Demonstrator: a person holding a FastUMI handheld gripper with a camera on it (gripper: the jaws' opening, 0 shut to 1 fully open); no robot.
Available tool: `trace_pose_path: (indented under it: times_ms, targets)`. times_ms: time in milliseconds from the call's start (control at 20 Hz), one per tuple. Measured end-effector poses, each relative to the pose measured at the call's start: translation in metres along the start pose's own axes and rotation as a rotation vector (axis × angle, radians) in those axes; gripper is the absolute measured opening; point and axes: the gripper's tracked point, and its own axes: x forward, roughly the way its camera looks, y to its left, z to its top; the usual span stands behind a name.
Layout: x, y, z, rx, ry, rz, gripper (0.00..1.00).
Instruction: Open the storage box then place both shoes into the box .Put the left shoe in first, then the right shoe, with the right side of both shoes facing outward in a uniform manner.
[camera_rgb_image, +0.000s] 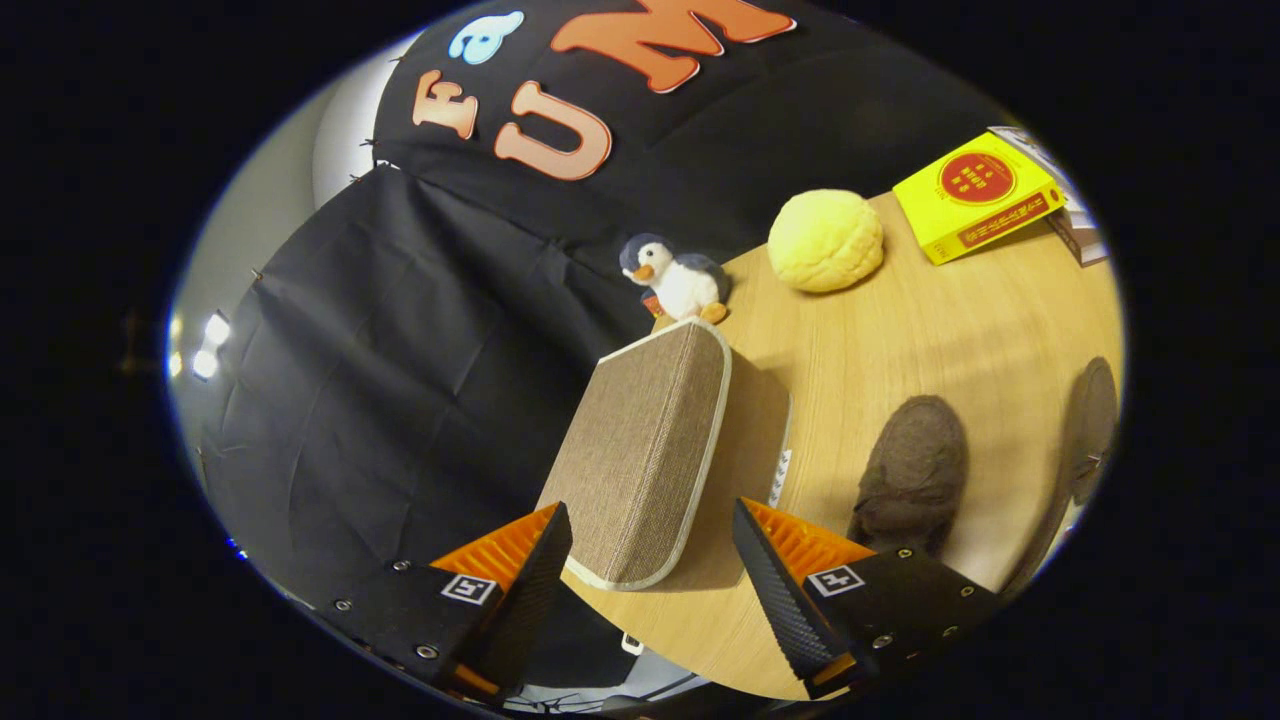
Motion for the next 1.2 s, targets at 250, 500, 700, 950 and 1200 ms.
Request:
trace_pose_path:
  times_ms: [250,500,700,950,1200]
  targets:
    - [0.033,0.001,-0.025,0.096,0.115,0.123,0.97]
    - [0.057,-0.002,-0.032,0.222,0.141,0.208,0.96]
    - [0.065,0.003,-0.027,0.317,0.101,0.283,0.95]
    - [0.058,0.009,-0.022,0.320,0.073,0.345,0.83]
    - [0.028,0.042,0.010,0.338,-0.036,0.476,0.52]
